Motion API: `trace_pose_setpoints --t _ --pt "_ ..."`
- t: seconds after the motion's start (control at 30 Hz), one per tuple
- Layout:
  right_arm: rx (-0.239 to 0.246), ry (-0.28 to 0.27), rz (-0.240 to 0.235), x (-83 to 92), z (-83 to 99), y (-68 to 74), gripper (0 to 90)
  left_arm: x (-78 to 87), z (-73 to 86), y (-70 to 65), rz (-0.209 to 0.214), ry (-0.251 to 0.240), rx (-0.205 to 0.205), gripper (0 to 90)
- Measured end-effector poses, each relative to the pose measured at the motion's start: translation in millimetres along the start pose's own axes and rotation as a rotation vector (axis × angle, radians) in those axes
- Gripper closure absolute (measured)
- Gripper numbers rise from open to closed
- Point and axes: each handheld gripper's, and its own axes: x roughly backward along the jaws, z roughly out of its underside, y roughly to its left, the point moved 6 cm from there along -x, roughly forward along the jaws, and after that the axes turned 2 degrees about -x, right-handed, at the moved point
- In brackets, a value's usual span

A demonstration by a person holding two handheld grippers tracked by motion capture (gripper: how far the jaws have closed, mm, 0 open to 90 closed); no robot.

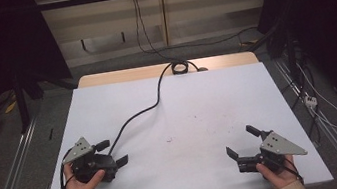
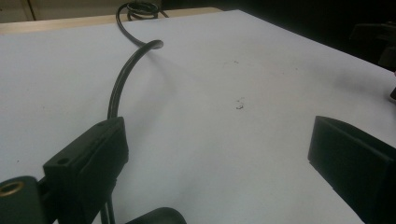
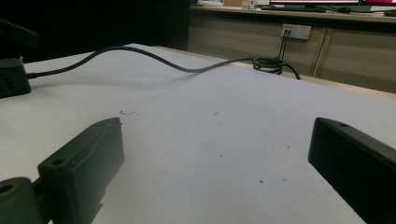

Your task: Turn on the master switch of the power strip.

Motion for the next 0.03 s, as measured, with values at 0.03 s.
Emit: trace_pose_setpoints --t 0.03 --pt "0.002 -0.001 0.0 -0.2 0.0 -0.1 3.0 -0.1 0.0 0.1 0.0 0.0 0.0 4.5"
